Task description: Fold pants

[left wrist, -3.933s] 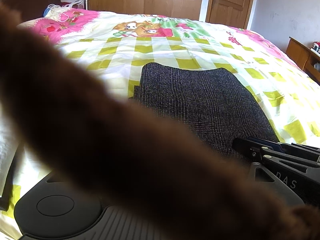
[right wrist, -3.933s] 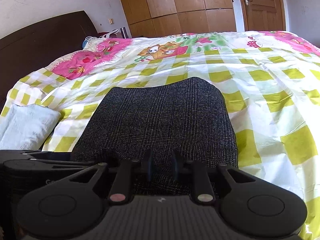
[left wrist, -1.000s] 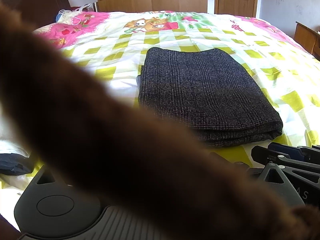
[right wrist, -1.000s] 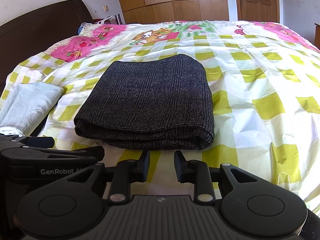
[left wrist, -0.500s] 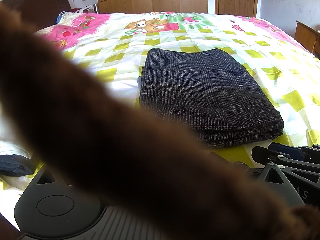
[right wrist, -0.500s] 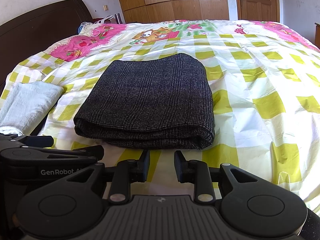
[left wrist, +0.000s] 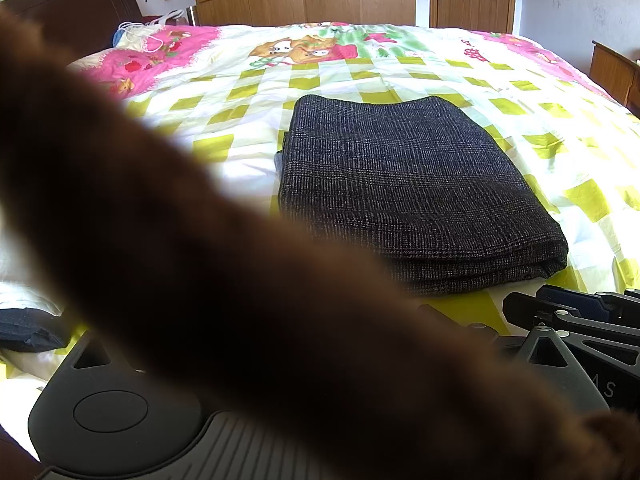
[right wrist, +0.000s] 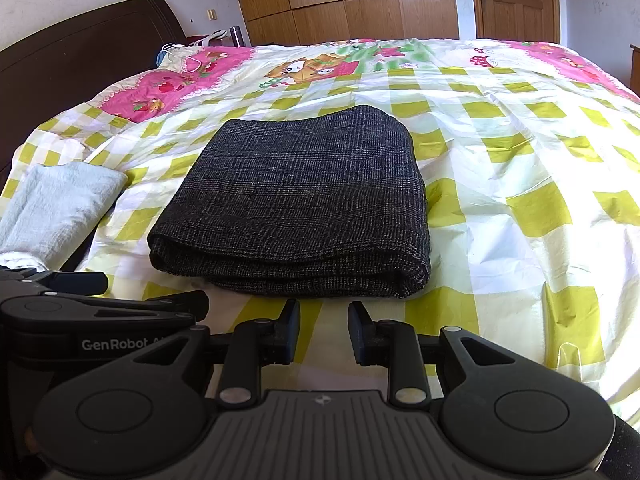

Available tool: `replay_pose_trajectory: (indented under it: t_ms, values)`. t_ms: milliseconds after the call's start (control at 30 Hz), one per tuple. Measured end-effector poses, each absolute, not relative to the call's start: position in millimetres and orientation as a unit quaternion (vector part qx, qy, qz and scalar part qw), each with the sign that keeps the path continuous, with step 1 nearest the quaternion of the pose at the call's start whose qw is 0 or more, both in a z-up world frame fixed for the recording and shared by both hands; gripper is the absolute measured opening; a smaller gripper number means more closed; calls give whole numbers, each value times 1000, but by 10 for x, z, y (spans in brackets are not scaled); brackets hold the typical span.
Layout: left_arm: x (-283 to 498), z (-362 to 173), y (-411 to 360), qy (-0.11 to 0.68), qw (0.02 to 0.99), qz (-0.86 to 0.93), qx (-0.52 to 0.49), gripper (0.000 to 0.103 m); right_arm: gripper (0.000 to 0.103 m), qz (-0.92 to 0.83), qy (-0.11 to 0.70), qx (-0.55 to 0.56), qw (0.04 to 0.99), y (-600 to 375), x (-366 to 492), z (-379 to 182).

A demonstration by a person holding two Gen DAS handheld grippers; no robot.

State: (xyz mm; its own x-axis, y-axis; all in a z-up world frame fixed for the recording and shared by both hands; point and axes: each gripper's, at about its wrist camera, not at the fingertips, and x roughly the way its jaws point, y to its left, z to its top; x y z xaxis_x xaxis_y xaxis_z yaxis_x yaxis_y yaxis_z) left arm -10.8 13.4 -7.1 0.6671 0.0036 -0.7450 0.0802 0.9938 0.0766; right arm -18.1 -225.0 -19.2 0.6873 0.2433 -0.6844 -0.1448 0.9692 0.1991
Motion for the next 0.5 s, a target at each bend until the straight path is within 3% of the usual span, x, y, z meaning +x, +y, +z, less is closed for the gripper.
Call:
replay_pose_trajectory:
  t_ms: [500]
  values:
    - [-94, -100, 130, 418, 907, -21, 50, 101, 41, 111, 389, 65, 912, -2247, -158, -219]
